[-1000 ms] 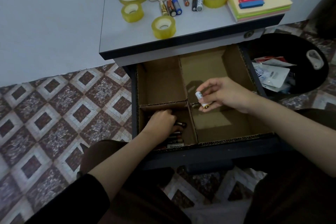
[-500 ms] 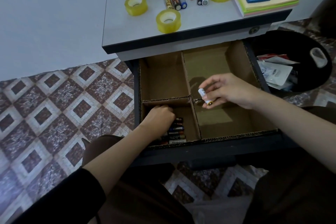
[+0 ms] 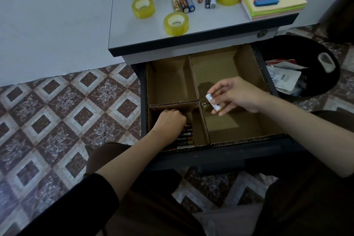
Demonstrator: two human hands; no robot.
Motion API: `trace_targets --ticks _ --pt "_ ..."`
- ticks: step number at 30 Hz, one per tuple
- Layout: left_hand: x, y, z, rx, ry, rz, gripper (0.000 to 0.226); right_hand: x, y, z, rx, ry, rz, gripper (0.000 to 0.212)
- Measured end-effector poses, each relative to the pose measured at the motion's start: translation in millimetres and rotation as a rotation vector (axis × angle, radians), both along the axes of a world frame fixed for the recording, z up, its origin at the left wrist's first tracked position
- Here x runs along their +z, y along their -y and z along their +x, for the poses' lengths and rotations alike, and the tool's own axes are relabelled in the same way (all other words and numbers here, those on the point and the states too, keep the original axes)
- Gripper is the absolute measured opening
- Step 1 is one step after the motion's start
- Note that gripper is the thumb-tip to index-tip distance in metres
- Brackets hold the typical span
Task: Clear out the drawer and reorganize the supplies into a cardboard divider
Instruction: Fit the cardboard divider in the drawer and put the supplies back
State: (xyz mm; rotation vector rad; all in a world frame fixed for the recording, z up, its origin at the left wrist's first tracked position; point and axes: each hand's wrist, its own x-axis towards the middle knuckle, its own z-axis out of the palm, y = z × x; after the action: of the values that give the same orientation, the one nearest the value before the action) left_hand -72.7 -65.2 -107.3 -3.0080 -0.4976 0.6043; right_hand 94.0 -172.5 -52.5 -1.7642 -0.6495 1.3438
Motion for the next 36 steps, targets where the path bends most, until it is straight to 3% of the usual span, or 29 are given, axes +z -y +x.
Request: trace_targets --ticks 5,7,10,12,14,16,20,23,27,36 --pt "3.8 -4.8 -9.3 -0.045 -0.009 -0.049 0.026 4.4 0.9 -1.8 0.015 0.026 0.002 0.021" --pt "9.1 -8.2 -16.5 -0.05 0.076 -0.117 0.031 9.3 1.0 -2.8 0.022 0.06 -0.011 0.018" --pt "22.2 -15.8 -32.2 0.021 0.454 -0.259 0.026 18.9 0.0 -5.4 0.05 0.175 -0.026 0.01" --pt "27.0 -26.0 -43.1 0.113 0.76 -0.254 0.021 26.3 -2.9 -8.5 0.114 0.259 -0.012 0.007" --pt "22.8 -38.4 -51.3 0.254 0.921 -0.199 0.022 32.9 -8.5 -16.6 0.21 0.342 -0.01 0.007" --pt "13.8 -49.7 -54.3 0.396 0.921 -0.176 0.029 32.6 -16.2 -32.9 0.328 0.479 -0.039 0.008" --pt "-0.2 -56.0 -53.9 0.524 0.803 -0.238 0.044 12.0 -32.7 -81.5 0.636 0.98 -0.111 0.009" --pt "-3.8 -54.6 -53.9 0.506 0.837 -0.252 0.046 -3.6 -43.8 -100.4 0.77 1.108 -0.195 0.014" --pt "-9.3 -55.2 -56.6 0.499 0.863 -0.261 0.047 -19.6 -54.1 -102.5 0.672 1.081 -0.296 0.024" --pt "-14.7 -55.5 -56.7 0.499 0.939 -0.316 0.051 -29.8 -56.0 -98.3 0.573 0.792 -0.282 0.036"
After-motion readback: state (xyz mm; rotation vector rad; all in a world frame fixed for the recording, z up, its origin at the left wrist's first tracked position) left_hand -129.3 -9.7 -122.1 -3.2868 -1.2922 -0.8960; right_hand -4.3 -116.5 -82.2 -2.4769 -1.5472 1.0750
